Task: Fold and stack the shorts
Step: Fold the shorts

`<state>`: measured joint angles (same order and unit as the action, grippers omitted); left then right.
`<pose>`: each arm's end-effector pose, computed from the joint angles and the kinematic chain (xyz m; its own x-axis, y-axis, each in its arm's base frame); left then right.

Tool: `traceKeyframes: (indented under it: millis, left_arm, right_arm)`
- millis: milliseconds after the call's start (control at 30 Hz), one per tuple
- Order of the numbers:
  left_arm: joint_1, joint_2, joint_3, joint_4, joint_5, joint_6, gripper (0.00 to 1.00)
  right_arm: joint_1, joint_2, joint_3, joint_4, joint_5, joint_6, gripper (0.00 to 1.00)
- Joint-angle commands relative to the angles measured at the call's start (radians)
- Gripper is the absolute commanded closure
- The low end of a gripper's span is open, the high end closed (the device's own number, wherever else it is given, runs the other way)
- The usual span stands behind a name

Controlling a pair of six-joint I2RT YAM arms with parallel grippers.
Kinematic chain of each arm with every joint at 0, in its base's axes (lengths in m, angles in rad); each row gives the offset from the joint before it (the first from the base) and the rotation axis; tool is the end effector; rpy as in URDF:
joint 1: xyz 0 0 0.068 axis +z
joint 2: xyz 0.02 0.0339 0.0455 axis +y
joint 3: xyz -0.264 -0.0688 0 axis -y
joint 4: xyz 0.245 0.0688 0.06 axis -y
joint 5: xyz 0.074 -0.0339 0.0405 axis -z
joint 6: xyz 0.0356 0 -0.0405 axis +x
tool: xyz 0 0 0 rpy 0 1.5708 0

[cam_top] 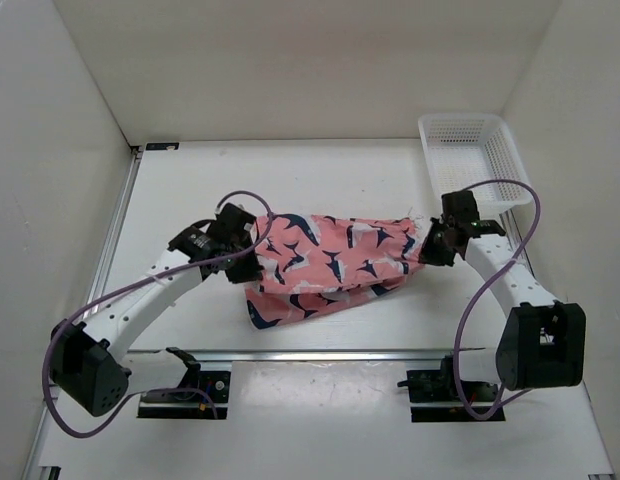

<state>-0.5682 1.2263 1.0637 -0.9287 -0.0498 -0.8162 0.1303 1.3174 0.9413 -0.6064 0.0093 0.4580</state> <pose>0.1972 -0.1238 0.2843 -0.8897 -0.2953 -0.3482 -0.1899 0.9329 -0.3058 0.2624 0.0340 0.2437 -0.7950 0.3417 -0.5012 0.2528 0.9377 0.2384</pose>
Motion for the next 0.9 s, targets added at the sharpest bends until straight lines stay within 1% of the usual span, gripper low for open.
traceKeyframes:
  millis: [0, 100, 200, 300, 333, 367, 400, 433, 467, 500, 533, 567, 633, 667, 767, 867]
  left_arm:
    - [-0.024, -0.07, -0.062, 0.05, -0.036, -0.063, 0.9]
    - [-0.033, -0.07, -0.08, 0.05, -0.036, -0.049, 0.9]
    - [-0.056, -0.079, -0.11, 0.05, -0.022, -0.049, 0.9]
    - [-0.056, -0.088, -0.151, 0.05, -0.022, -0.061, 0.9]
    - [-0.065, -0.073, -0.168, 0.05, -0.022, -0.076, 0.89]
    - [-0.065, -0.058, -0.177, 0.05, -0.01, -0.086, 0.83]
    - [-0.065, -0.048, -0.188, 0.05, 0.01, -0.104, 0.76]
    - [-0.074, -0.048, -0.203, 0.05, 0.01, -0.121, 0.65]
    - [-0.075, -0.034, -0.24, 0.05, 0.024, -0.159, 0.28]
    - [-0.075, -0.022, -0.255, 0.05, 0.024, -0.175, 0.1]
    - [-0.075, -0.022, -0.269, 0.05, 0.024, -0.185, 0.04]
    - [-0.075, -0.008, -0.269, 0.05, 0.024, -0.199, 0.03]
    - [-0.075, 0.006, -0.278, 0.05, 0.01, -0.216, 0.02]
    - [-0.075, 0.015, -0.278, 0.05, 0.01, -0.225, 0.02]
    - [-0.065, 0.025, -0.278, 0.05, -0.038, -0.248, 0.05]
    - [-0.065, 0.087, -0.268, 0.064, -0.1, -0.248, 0.06]
  right_arm:
    - [-0.05, -0.015, -0.032, -0.001, 0.049, 0.028, 1.0]
    - [-0.06, 0.017, -0.041, 0.01, 0.058, 0.028, 1.0]
    - [-0.06, 0.017, -0.041, 0.019, 0.058, 0.028, 1.0]
    - [-0.06, 0.017, -0.051, 0.04, 0.047, 0.039, 1.0]
    - [-0.06, 0.026, -0.052, 0.052, 0.038, 0.039, 1.0]
    - [-0.06, 0.026, -0.062, 0.053, 0.038, 0.048, 1.0]
    - [-0.06, 0.035, -0.062, 0.053, 0.038, 0.048, 0.96]
    - [-0.06, 0.036, -0.062, 0.053, 0.025, 0.048, 0.79]
    - [-0.06, 0.036, -0.073, 0.065, 0.024, 0.048, 0.65]
    - [-0.06, 0.036, -0.082, 0.075, -0.003, 0.048, 0.48]
    - [-0.06, 0.036, -0.082, 0.076, -0.014, 0.048, 0.26]
    - [-0.06, 0.036, -0.082, 0.086, -0.014, 0.048, 0.2]
    - [-0.06, 0.036, -0.082, 0.086, -0.014, 0.048, 0.12]
    - [-0.06, 0.026, -0.082, 0.086, -0.014, 0.048, 0.1]
    - [-0.06, 0.026, -0.082, 0.086, 0.001, 0.06, 0.09]
    - [-0.06, 0.026, -0.072, 0.086, 0.026, 0.071, 0.09]
